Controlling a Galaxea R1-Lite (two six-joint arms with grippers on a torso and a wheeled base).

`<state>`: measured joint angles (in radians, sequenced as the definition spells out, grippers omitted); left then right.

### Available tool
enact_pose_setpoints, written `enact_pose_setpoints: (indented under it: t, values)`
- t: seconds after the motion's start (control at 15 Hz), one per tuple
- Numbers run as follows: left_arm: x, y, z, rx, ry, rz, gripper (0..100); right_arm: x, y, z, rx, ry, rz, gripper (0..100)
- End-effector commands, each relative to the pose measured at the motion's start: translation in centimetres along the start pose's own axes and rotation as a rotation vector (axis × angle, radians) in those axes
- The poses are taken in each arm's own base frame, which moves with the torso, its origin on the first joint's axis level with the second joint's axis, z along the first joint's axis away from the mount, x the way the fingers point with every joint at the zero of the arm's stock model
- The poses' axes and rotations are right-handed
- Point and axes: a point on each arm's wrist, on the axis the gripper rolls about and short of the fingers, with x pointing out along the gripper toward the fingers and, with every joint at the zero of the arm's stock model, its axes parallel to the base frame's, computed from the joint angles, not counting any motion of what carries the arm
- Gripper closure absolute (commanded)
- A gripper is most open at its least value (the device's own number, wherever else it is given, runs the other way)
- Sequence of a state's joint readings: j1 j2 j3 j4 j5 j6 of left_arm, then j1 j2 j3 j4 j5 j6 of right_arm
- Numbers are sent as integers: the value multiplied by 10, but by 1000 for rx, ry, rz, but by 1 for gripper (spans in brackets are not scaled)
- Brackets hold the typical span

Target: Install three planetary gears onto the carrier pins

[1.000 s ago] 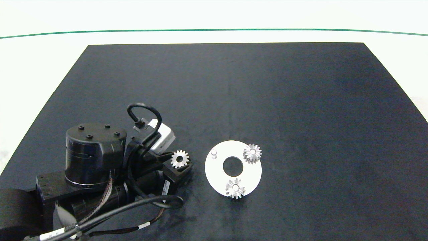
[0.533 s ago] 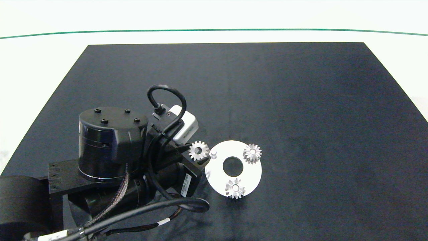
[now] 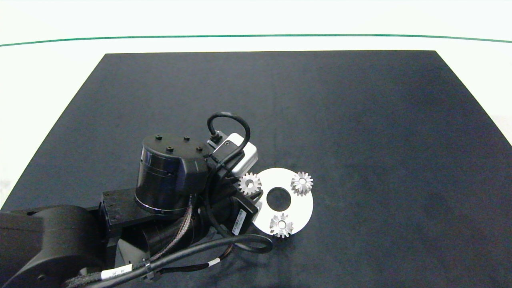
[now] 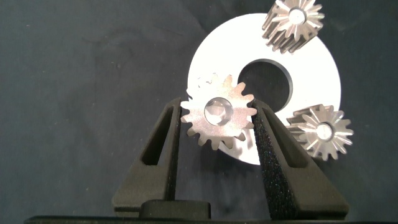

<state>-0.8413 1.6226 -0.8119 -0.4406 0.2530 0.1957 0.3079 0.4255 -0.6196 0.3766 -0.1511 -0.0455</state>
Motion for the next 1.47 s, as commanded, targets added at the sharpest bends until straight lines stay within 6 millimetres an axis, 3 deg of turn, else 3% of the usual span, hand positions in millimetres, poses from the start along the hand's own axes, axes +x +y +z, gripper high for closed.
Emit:
enact_pose_setpoints:
  t: [0.07,1.47]
  values:
    - [9,-1,-1,6,14,5,100,0,0,0,-1,2,0,0]
    - [24,3,0,2,-1,29,100,-1,0,-1,-1,0,9,0]
